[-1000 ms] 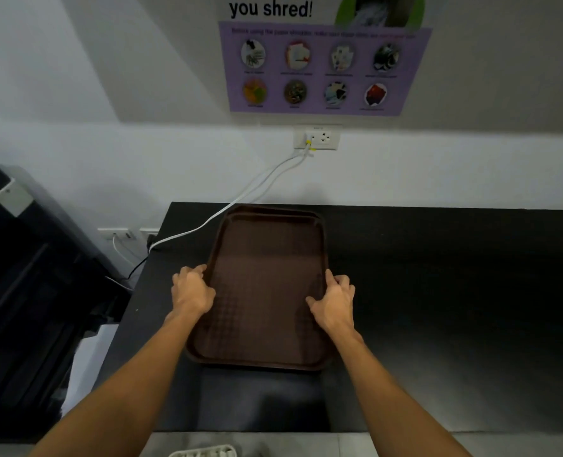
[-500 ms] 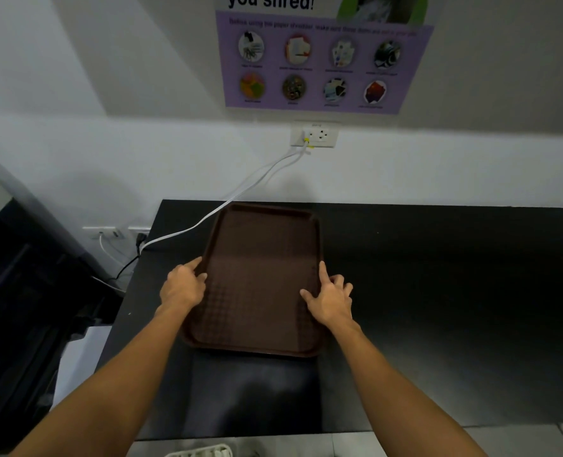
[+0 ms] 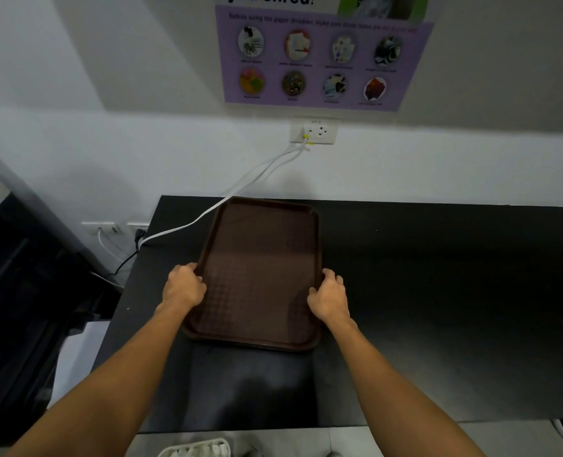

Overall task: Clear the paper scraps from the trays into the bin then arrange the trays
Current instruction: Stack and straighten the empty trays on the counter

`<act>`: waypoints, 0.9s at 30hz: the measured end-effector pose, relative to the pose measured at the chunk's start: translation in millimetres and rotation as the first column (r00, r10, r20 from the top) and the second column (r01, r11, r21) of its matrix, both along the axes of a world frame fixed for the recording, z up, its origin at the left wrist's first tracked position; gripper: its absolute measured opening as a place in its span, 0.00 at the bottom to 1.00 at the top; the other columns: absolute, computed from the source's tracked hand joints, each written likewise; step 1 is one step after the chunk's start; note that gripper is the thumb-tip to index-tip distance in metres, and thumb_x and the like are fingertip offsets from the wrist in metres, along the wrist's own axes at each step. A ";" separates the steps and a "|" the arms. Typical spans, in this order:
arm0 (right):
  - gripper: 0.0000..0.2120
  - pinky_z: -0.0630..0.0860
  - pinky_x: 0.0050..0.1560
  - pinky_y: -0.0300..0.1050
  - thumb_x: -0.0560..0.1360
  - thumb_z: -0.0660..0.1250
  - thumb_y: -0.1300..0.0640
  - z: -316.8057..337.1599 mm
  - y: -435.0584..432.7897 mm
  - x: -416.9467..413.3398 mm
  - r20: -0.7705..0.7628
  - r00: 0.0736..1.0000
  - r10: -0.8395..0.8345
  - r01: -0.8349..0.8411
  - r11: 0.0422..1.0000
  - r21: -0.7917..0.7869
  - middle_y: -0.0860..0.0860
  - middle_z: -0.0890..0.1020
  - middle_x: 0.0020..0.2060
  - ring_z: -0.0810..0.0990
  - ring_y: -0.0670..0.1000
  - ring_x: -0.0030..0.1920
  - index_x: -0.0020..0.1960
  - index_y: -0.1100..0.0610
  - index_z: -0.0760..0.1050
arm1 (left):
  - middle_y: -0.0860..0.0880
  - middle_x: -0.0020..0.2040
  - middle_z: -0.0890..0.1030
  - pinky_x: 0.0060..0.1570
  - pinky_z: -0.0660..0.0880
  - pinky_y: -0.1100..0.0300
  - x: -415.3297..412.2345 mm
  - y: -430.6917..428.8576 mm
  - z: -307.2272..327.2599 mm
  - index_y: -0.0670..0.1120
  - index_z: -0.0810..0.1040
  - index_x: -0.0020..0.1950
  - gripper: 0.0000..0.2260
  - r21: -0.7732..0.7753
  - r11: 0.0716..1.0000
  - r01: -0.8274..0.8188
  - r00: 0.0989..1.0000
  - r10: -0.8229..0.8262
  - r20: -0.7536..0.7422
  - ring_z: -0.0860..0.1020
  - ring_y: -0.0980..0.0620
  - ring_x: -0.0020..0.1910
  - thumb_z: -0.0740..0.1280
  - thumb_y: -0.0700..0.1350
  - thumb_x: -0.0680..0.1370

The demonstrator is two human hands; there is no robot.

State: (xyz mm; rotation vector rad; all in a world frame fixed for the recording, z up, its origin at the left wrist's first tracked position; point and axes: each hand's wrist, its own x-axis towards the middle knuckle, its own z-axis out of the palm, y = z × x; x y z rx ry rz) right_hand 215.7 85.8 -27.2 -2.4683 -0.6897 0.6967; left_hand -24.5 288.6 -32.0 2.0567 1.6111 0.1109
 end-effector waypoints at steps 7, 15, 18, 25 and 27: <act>0.29 0.73 0.67 0.52 0.81 0.66 0.62 -4.5 -3.1 -4.8 -0.028 1.000 -0.002 0.002 1.000 0.010 0.60 0.68 0.71 0.74 0.59 0.68 0.80 0.55 0.62 | 0.36 0.64 0.77 0.61 0.76 0.46 -9.8 -6.3 -2.9 0.41 0.76 0.71 0.20 -0.008 0.999 -0.035 0.999 0.035 -0.005 0.76 0.35 0.62 0.68 0.41 0.79; 0.28 0.72 0.69 0.53 0.81 0.67 0.61 -9.0 25.3 -25.4 -0.041 0.994 0.099 -0.097 0.994 0.053 0.60 0.69 0.71 0.73 0.59 0.69 0.79 0.55 0.64 | 0.36 0.62 0.80 0.61 0.76 0.46 -53.0 -1.0 -4.2 0.42 0.80 0.66 0.16 0.004 0.979 -0.204 0.978 0.204 0.041 0.77 0.35 0.63 0.70 0.43 0.79; 0.27 0.74 0.68 0.52 0.81 0.68 0.61 -10.0 42.5 -32.6 -0.047 0.990 0.136 -0.133 0.989 0.062 0.60 0.71 0.69 0.75 0.59 0.67 0.78 0.54 0.67 | 0.36 0.60 0.81 0.60 0.77 0.46 -65.8 5.1 1.5 0.43 0.82 0.63 0.13 -0.001 0.956 -0.294 0.955 0.293 0.053 0.79 0.35 0.61 0.70 0.45 0.80; 0.23 0.78 0.64 0.52 0.80 0.69 0.59 -18.4 90.8 -43.8 -0.046 0.971 0.235 -0.232 0.971 0.067 0.58 0.75 0.65 0.78 0.57 0.62 0.74 0.52 0.71 | 0.36 0.60 0.81 0.58 0.77 0.46 -81.9 31.2 9.0 0.46 0.83 0.62 0.12 0.009 0.908 -0.418 0.908 0.417 0.037 0.79 0.34 0.59 0.71 0.46 0.79; 0.23 0.78 0.65 0.52 0.80 0.68 0.59 -19.6 104.3 -46.5 -0.036 0.969 0.243 -0.240 0.969 0.060 0.58 0.74 0.66 0.78 0.57 0.63 0.74 0.52 0.70 | 0.35 0.60 0.81 0.59 0.77 0.46 -86.0 42.2 9.1 0.46 0.83 0.63 0.13 0.004 0.903 -0.429 0.903 0.428 0.046 0.79 0.34 0.59 0.71 0.47 0.79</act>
